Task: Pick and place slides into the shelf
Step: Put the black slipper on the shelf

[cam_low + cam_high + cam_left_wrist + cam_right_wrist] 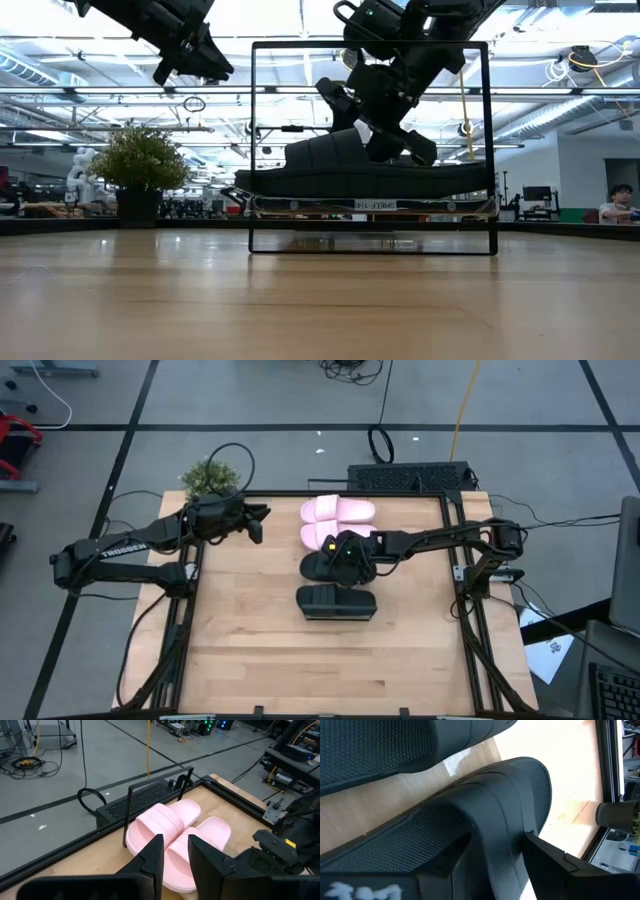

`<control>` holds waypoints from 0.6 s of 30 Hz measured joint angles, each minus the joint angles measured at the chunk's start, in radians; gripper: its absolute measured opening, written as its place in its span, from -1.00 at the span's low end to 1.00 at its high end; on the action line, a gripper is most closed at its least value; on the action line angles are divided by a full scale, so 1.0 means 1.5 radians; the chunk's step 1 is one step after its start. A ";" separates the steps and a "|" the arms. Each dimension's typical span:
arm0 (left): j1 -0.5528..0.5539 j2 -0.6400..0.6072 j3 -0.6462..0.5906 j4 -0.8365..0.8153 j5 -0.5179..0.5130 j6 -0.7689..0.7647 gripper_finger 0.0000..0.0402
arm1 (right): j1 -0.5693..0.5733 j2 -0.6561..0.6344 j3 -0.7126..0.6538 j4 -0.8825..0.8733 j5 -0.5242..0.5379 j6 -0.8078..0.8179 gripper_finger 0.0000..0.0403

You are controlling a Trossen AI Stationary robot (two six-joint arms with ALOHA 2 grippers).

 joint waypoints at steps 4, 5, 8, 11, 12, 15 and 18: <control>-0.004 0.000 0.000 0.000 0.000 -0.003 -0.59 | 0.000 0.000 0.000 0.000 -0.002 -0.002 -0.19; -0.005 0.000 0.000 0.001 0.000 -0.005 -0.59 | 0.001 0.000 0.000 0.000 -0.003 -0.002 -0.20; -0.009 0.000 0.000 0.001 -0.001 -0.005 -0.59 | 0.004 0.000 0.000 0.000 -0.003 -0.003 -0.20; -0.009 0.000 0.000 0.001 -0.001 -0.005 -0.59 | 0.004 0.000 0.000 0.000 -0.002 -0.005 -0.20; -0.009 0.000 0.000 0.001 -0.001 -0.005 -0.59 | 0.004 0.000 0.000 0.000 0.000 -0.005 -0.20; -0.009 0.000 0.000 0.001 -0.003 -0.002 -0.59 | 0.004 -0.001 0.000 0.000 0.013 -0.005 -0.20; -0.009 0.000 0.000 0.001 -0.003 0.001 -0.59 | 0.005 -0.001 0.000 0.002 0.027 0.006 -0.20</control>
